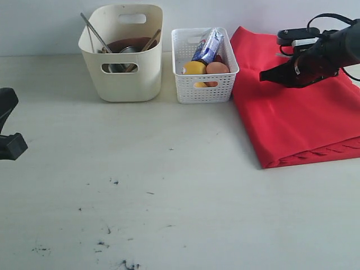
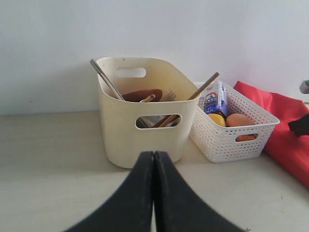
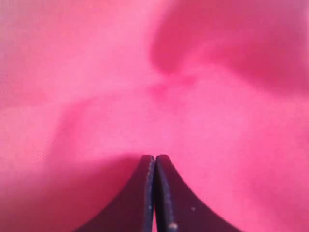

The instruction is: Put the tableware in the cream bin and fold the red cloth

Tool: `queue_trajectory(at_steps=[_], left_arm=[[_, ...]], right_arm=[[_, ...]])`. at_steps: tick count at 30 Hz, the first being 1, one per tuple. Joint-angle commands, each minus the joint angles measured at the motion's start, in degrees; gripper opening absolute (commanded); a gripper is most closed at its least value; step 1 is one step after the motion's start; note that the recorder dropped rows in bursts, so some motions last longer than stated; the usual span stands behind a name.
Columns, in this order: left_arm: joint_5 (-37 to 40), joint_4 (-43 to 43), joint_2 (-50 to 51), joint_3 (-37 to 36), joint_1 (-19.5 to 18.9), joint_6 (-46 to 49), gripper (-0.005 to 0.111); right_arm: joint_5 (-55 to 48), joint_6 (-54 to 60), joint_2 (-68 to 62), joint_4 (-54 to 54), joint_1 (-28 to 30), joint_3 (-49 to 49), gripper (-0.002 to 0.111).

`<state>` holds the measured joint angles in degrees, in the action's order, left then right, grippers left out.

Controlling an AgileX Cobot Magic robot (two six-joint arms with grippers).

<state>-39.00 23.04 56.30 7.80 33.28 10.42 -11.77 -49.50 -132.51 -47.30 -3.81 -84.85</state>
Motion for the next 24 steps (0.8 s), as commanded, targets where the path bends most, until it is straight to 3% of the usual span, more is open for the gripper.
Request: queue_trajectory(at_steps=[1, 10, 24], left_arm=[[0.1, 0.3, -0.3, -0.1, -0.1, -0.1, 0.001], [0.1, 0.3, -0.3, -0.1, -0.1, -0.1, 0.001], [0.0, 0.3, -1.3, -1.5, -0.1, 0.0, 0.001]], right_arm=[[-5.4, 0.0, -0.1, 0.6, 0.1, -0.1, 0.000], [-10.0, -1.6, 5.6, 1.0, 0.6, 2.1, 0.000], [4.9, -22.6, 23.7, -14.7, 0.6, 18.9, 0.000]])
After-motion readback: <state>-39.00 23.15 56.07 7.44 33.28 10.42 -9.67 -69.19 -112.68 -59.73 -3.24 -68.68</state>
